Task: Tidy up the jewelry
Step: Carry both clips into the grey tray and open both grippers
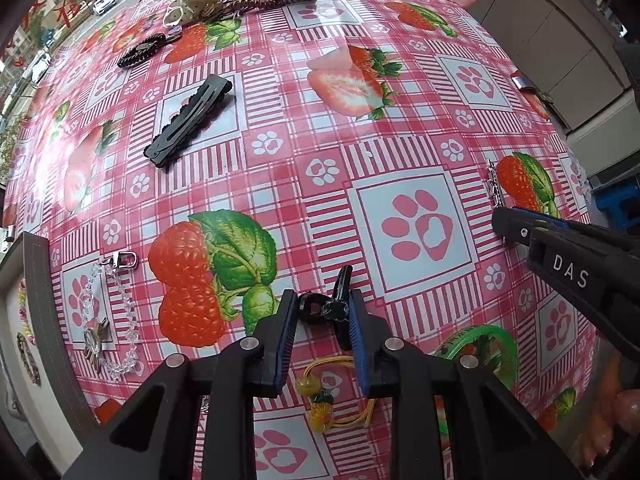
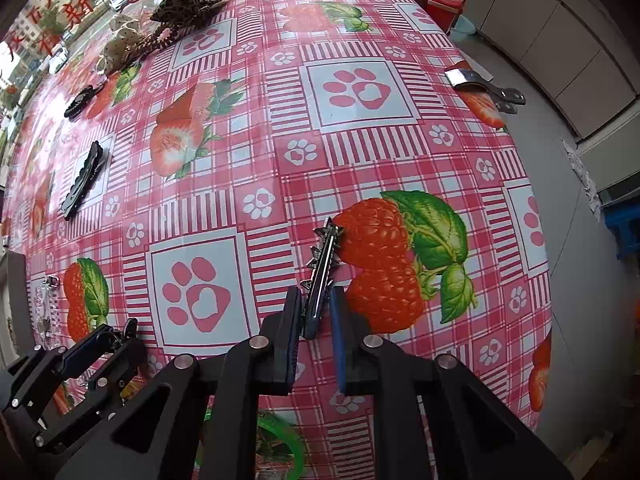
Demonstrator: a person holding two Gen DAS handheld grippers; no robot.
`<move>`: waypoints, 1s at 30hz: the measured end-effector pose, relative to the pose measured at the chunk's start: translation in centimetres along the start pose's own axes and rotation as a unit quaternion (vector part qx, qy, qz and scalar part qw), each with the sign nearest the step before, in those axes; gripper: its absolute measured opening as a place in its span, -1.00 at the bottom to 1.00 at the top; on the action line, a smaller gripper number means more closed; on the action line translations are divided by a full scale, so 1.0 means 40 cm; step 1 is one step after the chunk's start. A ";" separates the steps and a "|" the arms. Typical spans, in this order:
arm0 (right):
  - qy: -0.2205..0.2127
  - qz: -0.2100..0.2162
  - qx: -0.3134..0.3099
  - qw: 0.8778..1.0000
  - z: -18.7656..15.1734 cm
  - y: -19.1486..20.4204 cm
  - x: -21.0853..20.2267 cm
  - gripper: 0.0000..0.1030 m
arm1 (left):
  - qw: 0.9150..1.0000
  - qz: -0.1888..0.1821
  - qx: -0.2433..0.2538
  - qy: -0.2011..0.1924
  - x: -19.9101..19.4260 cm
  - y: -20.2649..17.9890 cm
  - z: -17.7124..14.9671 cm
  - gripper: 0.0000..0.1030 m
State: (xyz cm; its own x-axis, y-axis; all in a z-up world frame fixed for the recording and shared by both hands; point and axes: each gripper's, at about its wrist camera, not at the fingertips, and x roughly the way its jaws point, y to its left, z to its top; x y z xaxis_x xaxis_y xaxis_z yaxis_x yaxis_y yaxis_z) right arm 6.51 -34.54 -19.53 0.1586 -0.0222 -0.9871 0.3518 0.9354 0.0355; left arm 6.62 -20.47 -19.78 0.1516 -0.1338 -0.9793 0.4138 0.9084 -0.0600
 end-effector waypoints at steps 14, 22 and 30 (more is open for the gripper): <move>-0.008 0.095 0.044 0.994 -0.034 -0.051 -0.054 -0.79 | 0.998 -0.033 -0.026 -0.049 -0.121 0.097 -0.019 -0.39; -0.010 0.114 0.032 0.993 -0.040 -0.002 -0.084 -0.79 | 0.996 -0.018 -0.063 -0.063 -0.166 0.216 -0.063 -0.39; -0.019 0.130 0.000 0.991 -0.031 0.090 -0.123 -0.81 | 0.992 0.000 -0.104 -0.071 -0.198 0.335 -0.116 -0.39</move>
State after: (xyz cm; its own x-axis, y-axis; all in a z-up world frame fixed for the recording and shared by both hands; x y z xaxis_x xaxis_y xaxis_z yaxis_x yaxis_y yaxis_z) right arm 5.85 -30.63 -14.74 0.2783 0.2072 -0.9379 0.2937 0.9114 0.2884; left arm 6.81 -5.40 -13.74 0.2828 -0.1740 -0.9433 0.2215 0.9687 -0.1123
